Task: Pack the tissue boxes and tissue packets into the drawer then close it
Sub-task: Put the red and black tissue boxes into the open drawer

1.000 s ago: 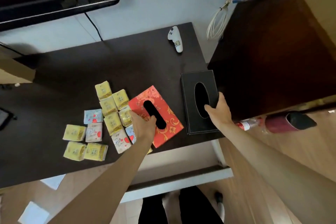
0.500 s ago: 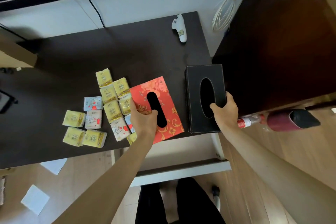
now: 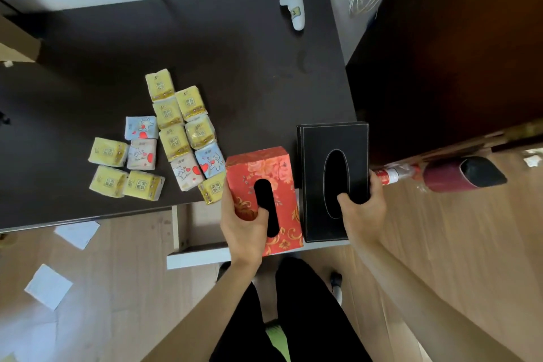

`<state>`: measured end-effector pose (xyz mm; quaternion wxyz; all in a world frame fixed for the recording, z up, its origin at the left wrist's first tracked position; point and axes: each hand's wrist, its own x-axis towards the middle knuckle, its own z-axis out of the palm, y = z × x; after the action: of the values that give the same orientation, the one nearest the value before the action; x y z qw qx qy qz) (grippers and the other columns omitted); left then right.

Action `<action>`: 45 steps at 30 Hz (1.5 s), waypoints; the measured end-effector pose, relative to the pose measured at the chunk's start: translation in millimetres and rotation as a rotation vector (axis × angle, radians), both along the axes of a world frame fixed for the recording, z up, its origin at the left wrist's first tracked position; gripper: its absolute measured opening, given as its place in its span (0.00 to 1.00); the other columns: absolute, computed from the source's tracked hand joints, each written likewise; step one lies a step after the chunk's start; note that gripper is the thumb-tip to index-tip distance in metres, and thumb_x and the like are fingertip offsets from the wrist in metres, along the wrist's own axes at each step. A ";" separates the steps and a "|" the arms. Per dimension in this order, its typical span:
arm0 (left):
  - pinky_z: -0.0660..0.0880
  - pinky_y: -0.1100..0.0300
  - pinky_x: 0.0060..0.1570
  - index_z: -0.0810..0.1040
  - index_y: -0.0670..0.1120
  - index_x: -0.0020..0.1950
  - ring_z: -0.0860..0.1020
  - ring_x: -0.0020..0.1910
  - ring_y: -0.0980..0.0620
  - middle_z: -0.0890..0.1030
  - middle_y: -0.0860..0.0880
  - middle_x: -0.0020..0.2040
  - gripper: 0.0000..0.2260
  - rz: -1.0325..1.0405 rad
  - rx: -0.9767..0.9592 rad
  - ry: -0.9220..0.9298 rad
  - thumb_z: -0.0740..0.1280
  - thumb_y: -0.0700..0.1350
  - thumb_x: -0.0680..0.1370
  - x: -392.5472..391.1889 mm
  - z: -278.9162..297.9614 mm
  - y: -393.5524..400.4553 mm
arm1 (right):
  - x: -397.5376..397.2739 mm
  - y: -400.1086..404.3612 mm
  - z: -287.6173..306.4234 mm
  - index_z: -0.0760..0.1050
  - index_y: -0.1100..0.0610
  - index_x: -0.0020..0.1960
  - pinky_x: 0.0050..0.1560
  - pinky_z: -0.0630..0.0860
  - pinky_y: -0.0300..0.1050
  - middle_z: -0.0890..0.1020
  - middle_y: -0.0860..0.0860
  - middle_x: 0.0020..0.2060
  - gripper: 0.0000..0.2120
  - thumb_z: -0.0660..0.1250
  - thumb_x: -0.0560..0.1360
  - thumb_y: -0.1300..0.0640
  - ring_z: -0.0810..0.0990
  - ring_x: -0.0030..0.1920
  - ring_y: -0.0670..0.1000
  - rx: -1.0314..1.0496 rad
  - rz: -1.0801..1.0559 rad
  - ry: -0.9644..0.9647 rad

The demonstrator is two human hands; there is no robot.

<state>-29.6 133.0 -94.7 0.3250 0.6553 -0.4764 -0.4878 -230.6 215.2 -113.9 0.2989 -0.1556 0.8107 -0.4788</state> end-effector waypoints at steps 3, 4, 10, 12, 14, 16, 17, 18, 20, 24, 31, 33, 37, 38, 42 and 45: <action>0.74 0.71 0.56 0.64 0.68 0.73 0.78 0.61 0.64 0.79 0.66 0.61 0.34 -0.020 -0.020 0.003 0.75 0.48 0.73 1.3 -13.3 9.3 | 9.0 11.8 -7.8 0.74 0.42 0.66 0.50 0.79 0.31 0.84 0.39 0.54 0.29 0.73 0.69 0.63 0.83 0.55 0.41 -0.010 0.018 0.041; 0.74 0.72 0.56 0.64 0.68 0.73 0.78 0.61 0.64 0.79 0.67 0.61 0.34 -0.025 -0.020 0.004 0.75 0.48 0.73 2.0 -16.7 12.2 | 10.3 14.0 -9.3 0.73 0.41 0.66 0.50 0.80 0.31 0.83 0.38 0.55 0.30 0.73 0.69 0.62 0.83 0.56 0.41 -0.012 0.023 0.051; 0.77 0.60 0.59 0.66 0.64 0.74 0.80 0.60 0.58 0.82 0.60 0.60 0.32 -0.038 0.014 -0.006 0.75 0.53 0.74 5.5 -29.2 29.2 | 13.5 28.5 -12.5 0.71 0.33 0.67 0.50 0.80 0.35 0.82 0.36 0.56 0.33 0.73 0.68 0.58 0.82 0.57 0.39 0.018 0.030 0.022; 0.77 0.65 0.57 0.66 0.67 0.72 0.80 0.59 0.59 0.82 0.60 0.60 0.32 -0.042 0.034 -0.025 0.75 0.52 0.73 8.1 -26.9 37.9 | 16.3 40.0 -13.3 0.71 0.35 0.68 0.52 0.80 0.40 0.83 0.38 0.56 0.33 0.74 0.68 0.58 0.83 0.57 0.41 0.037 0.034 0.004; 0.76 0.69 0.55 0.65 0.67 0.72 0.80 0.58 0.61 0.81 0.62 0.59 0.32 -0.048 0.070 -0.041 0.75 0.52 0.72 12.1 -25.9 47.9 | 19.3 54.0 -15.6 0.71 0.32 0.65 0.52 0.81 0.43 0.83 0.39 0.55 0.32 0.74 0.67 0.57 0.83 0.55 0.42 0.057 0.049 0.002; 0.77 0.67 0.54 0.64 0.66 0.74 0.79 0.58 0.63 0.81 0.63 0.59 0.34 -0.055 0.132 -0.061 0.76 0.51 0.72 17.3 -26.4 59.1 | 22.3 68.5 -17.7 0.70 0.31 0.64 0.52 0.84 0.47 0.83 0.41 0.54 0.32 0.75 0.67 0.55 0.84 0.54 0.44 0.100 0.056 -0.020; 0.77 0.66 0.55 0.63 0.65 0.74 0.79 0.58 0.64 0.80 0.63 0.60 0.35 -0.062 0.168 -0.070 0.76 0.50 0.72 20.3 -26.5 65.0 | 24.2 75.6 -18.8 0.70 0.31 0.64 0.52 0.85 0.50 0.84 0.42 0.54 0.32 0.75 0.66 0.55 0.85 0.54 0.45 0.121 0.054 -0.036; 0.77 0.65 0.54 0.63 0.65 0.74 0.79 0.57 0.65 0.80 0.63 0.59 0.36 -0.069 0.205 -0.076 0.76 0.48 0.72 23.5 -27.0 70.8 | 26.4 82.6 -19.8 0.70 0.30 0.63 0.52 0.85 0.51 0.84 0.43 0.53 0.32 0.75 0.66 0.54 0.86 0.53 0.46 0.144 0.052 -0.048; 0.78 0.67 0.50 0.63 0.65 0.74 0.79 0.55 0.66 0.79 0.65 0.58 0.36 -0.081 0.261 -0.082 0.76 0.45 0.73 28.9 -27.5 81.4 | 31.3 94.8 -20.7 0.70 0.28 0.62 0.50 0.86 0.51 0.85 0.43 0.51 0.32 0.75 0.65 0.54 0.86 0.51 0.46 0.185 0.049 -0.050; 0.78 0.62 0.53 0.63 0.62 0.75 0.78 0.57 0.63 0.78 0.61 0.61 0.34 -0.086 0.332 -0.113 0.75 0.45 0.73 31.8 -28.5 93.8 | 37.7 110.5 -21.1 0.71 0.25 0.59 0.46 0.86 0.47 0.86 0.40 0.48 0.30 0.74 0.65 0.52 0.87 0.47 0.43 0.233 0.063 -0.045; 0.76 0.44 0.63 0.63 0.55 0.77 0.77 0.63 0.51 0.77 0.53 0.65 0.36 -0.126 0.370 -0.202 0.73 0.40 0.73 36.3 -57.9 91.7 | 43.1 106.0 -26.7 0.71 0.24 0.54 0.43 0.84 0.39 0.85 0.37 0.49 0.29 0.73 0.64 0.54 0.85 0.48 0.38 0.306 0.074 0.017; 0.75 0.43 0.64 0.63 0.54 0.77 0.76 0.65 0.49 0.77 0.52 0.67 0.36 -0.128 0.361 -0.218 0.73 0.39 0.72 35.5 -65.8 85.5 | 46.2 102.9 -31.2 0.70 0.27 0.55 0.46 0.83 0.41 0.84 0.40 0.50 0.28 0.73 0.64 0.53 0.84 0.50 0.40 0.337 0.057 0.013; 0.75 0.47 0.65 0.63 0.54 0.77 0.76 0.64 0.48 0.77 0.51 0.67 0.39 -0.113 0.343 -0.251 0.73 0.38 0.70 40.1 -81.6 70.7 | 56.4 99.0 -45.4 0.75 0.35 0.57 0.50 0.84 0.44 0.82 0.40 0.50 0.24 0.72 0.64 0.52 0.83 0.51 0.41 0.364 0.051 0.031; 0.76 0.47 0.64 0.63 0.55 0.77 0.77 0.63 0.49 0.77 0.51 0.66 0.39 -0.117 0.347 -0.256 0.73 0.38 0.69 43.2 -85.8 68.2 | 59.4 97.6 -49.4 0.76 0.40 0.60 0.51 0.84 0.47 0.82 0.41 0.51 0.24 0.73 0.65 0.52 0.83 0.52 0.42 0.371 0.059 0.037; 0.77 0.56 0.58 0.62 0.56 0.76 0.77 0.58 0.54 0.76 0.50 0.67 0.39 -0.145 0.372 -0.255 0.73 0.38 0.70 53.1 -97.8 67.9 | 64.9 94.8 -63.2 0.74 0.55 0.69 0.57 0.81 0.55 0.80 0.50 0.59 0.31 0.73 0.68 0.48 0.78 0.59 0.51 0.513 0.151 0.192; 0.73 0.43 0.66 0.60 0.55 0.77 0.73 0.68 0.45 0.73 0.48 0.69 0.40 -0.185 0.402 -0.211 0.72 0.35 0.70 51.7 -105.4 77.5 | 59.1 94.1 -68.8 0.76 0.59 0.68 0.53 0.79 0.58 0.81 0.54 0.58 0.31 0.75 0.69 0.47 0.77 0.58 0.56 0.594 0.217 0.377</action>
<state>22.1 210.5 -200.1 0.0906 0.7077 -0.4589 -0.5295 -171.4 309.4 -182.7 0.2253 -0.2326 0.9340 -0.1509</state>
